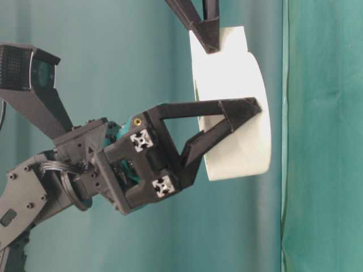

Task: Peel off the duct tape with your right arm.
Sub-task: 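Reach the right gripper to the tape's free end and pinch it, then pull the roll away with the left gripper, unwinding the tape strip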

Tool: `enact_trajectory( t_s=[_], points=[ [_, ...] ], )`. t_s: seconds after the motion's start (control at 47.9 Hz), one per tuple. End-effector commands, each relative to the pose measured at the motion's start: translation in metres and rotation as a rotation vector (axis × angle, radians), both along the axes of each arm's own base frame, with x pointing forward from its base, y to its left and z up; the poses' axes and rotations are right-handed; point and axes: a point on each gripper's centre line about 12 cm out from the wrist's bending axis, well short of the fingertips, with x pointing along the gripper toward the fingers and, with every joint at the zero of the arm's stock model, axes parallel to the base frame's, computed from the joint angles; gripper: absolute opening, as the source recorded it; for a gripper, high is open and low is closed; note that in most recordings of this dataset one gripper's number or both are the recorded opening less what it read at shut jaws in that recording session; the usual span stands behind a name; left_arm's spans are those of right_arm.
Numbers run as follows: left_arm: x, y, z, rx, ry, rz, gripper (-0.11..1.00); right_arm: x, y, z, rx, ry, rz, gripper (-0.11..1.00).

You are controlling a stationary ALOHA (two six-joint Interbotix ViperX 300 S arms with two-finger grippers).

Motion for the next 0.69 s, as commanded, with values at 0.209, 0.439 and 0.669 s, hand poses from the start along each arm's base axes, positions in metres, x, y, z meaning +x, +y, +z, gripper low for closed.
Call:
enact_trajectory(
  t_s=[0.209,0.439,0.669],
  points=[
    [-0.001,-0.0019,0.0215,0.0,-0.054,-0.006,0.22,0.0005,-0.0017,0.0083,-0.001,-0.034,-0.007,-0.09],
    [-0.0009,-0.0012,0.0215,0.0,-0.054,-0.005,0.22,0.0012,-0.0018,0.0075,0.0,-0.031,-0.008,-0.09],
    [-0.0012,-0.0012,0.0209,0.0,-0.052,-0.005,0.22,0.0014,-0.0019,0.0065,-0.002,-0.032,-0.009,-0.09]
  ],
)
